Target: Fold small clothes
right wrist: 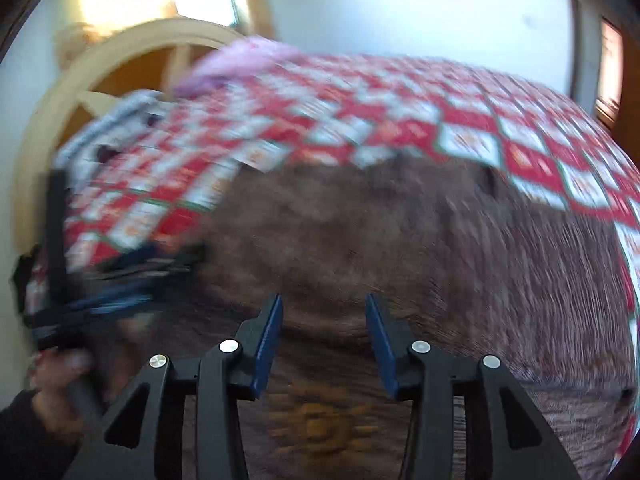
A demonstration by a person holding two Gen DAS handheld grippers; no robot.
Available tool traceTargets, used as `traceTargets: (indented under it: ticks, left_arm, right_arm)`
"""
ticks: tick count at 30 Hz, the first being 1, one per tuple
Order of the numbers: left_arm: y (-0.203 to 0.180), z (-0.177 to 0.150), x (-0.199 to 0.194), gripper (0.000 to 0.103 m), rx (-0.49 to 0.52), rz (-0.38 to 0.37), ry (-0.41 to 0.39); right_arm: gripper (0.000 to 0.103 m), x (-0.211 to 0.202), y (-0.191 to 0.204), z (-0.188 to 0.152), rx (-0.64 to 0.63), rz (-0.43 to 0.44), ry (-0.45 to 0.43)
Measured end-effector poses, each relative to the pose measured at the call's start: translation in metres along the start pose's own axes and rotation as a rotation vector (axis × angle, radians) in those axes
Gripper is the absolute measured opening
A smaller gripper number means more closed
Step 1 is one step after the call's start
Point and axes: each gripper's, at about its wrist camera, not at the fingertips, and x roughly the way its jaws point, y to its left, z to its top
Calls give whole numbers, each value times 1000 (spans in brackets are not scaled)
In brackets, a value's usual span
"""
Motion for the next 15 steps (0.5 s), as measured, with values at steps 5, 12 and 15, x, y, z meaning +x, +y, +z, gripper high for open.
traceTargets:
  ticks: [5, 12, 15]
  left_arm:
    - [-6, -9, -6, 103, 44, 41, 15]
    - [-11, -34, -25, 103, 99, 110, 6]
    - [-15, -42, -33, 103, 122, 155, -12]
  right_arm:
    - [43, -5, -25, -17, -45, -70, -3]
    - [45, -8, -25, -27, -94, -98, -23]
    - [46, -8, -27, -25, -57, -94, -27]
